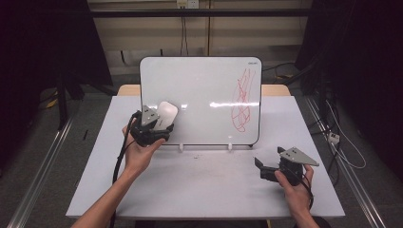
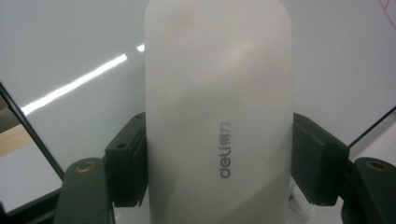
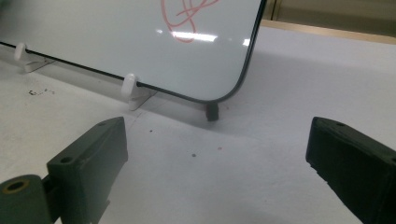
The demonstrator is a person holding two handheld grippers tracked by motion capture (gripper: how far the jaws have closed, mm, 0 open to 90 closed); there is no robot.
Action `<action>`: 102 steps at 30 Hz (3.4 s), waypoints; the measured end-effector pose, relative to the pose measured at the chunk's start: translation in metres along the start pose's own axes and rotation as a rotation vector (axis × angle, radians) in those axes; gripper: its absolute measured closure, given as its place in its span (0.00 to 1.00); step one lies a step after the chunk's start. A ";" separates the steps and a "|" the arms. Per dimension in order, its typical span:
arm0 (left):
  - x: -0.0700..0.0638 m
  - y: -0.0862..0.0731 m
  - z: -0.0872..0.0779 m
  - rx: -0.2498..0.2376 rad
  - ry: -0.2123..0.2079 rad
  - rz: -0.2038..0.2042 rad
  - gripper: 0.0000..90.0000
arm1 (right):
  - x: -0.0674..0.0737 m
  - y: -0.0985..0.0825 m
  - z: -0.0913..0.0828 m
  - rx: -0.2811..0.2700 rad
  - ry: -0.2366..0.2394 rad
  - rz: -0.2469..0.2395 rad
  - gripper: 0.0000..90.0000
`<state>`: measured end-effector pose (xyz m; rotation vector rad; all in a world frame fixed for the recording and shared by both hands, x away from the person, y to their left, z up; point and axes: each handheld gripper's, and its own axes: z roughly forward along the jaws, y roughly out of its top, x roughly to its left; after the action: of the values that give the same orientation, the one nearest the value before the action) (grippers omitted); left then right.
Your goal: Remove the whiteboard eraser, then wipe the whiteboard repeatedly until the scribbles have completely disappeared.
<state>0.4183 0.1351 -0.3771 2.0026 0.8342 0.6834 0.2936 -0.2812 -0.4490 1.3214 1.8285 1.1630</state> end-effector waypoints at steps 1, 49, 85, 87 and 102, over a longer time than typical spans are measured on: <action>-0.001 0.000 0.000 -0.005 -0.001 -0.005 0.34 | 0.000 0.000 0.000 0.002 0.000 0.001 0.06; -0.062 0.113 0.047 -0.090 -0.114 0.160 0.34 | -0.004 -0.002 0.000 0.001 0.016 0.014 0.06; -0.081 0.180 0.106 -0.066 -0.020 0.255 0.34 | -0.004 -0.002 -0.002 -0.007 0.020 0.015 0.06; -0.083 0.181 0.109 -0.058 -0.024 0.260 0.34 | -0.004 -0.002 -0.002 -0.005 0.019 0.018 0.06; -0.100 0.195 0.133 -0.029 0.022 0.268 0.34 | -0.004 -0.002 -0.002 -0.003 0.027 0.017 0.06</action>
<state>0.5089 -0.0891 -0.2926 2.1048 0.5691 0.8647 0.2921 -0.2860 -0.4501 1.3281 1.8367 1.1977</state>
